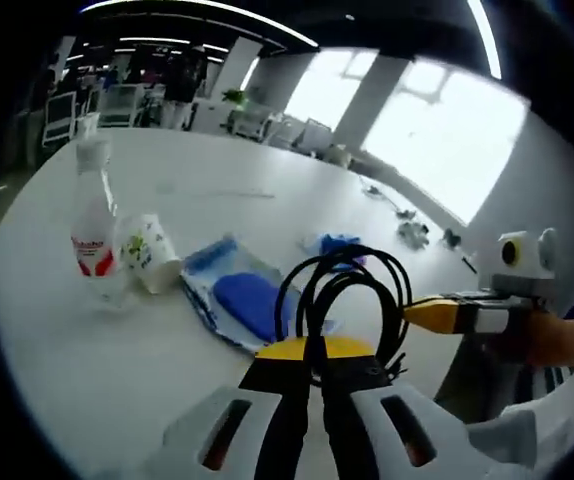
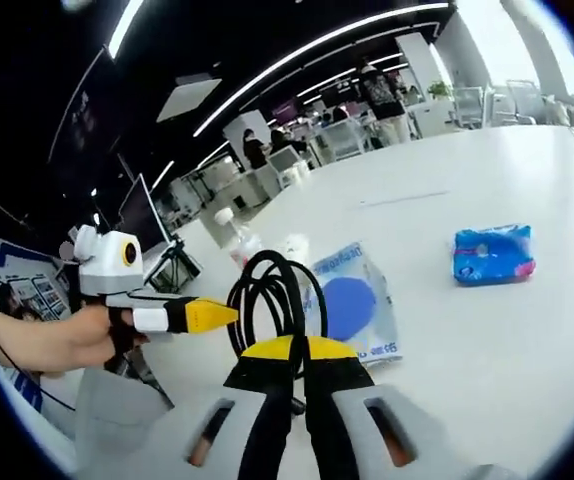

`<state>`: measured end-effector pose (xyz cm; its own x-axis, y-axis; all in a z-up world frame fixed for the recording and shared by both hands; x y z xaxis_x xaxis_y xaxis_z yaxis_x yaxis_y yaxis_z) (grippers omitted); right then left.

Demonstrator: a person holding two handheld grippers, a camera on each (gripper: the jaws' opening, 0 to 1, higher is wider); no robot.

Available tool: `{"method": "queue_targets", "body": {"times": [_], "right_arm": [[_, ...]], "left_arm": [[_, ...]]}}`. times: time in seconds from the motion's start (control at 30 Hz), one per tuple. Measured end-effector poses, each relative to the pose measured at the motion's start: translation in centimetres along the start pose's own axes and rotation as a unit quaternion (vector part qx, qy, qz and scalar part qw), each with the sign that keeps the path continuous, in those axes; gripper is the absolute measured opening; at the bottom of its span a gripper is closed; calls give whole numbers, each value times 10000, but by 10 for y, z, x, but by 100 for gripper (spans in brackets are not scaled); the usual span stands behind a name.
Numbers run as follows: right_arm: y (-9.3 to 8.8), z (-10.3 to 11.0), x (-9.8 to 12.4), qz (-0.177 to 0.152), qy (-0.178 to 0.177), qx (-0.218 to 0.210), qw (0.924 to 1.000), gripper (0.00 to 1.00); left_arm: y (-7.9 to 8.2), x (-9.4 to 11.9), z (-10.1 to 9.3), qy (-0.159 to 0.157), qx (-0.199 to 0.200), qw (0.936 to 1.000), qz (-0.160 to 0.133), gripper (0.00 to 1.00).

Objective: Arrange the tabletop items into an orderly group along one side of the table until the central work area is clear of visible clutter.

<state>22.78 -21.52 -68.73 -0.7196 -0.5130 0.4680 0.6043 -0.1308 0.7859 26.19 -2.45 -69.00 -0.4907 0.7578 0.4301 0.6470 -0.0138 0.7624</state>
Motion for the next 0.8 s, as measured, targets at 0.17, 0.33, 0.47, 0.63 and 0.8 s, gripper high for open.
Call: {"method": "queue_targets", "body": {"times": [0.17,0.33,0.47,0.63,0.8], "right_arm": [[10,-20,13,-168,-221,-83,9996,0],[19,-33,22,-276,-337,-86,9990,0],[24,-44,28,-346,-436,-110,9984,0],[27,-57,35,-421,-569,-166,9974,0],[30,-75,44,-499,-748,-271,9956,0]], "left_arm": [[14,-23,-16,-196,-172,9997,27,0],[19,-38,-24,-333,-123,9994,25,0],[21,-49,-31,-426,-154,9990,58,0],[27,-65,-39,-509,-189,9985,84,0],[34,-82,-51,-617,-338,9974,149,0]]}}
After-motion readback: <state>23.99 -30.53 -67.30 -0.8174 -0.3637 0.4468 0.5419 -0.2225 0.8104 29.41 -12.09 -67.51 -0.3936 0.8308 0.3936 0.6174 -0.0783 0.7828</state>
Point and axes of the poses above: the point that each gripper's makers call its tool centre point, and the gripper's own axes: x roughly backward along the fingers, z roughly to its left, y roughly out of its top, the point moved 8 cm from there along x, roughly backward along the fingers, and after that the axes turned 6 degrees about -y, right-handed, at the moved point
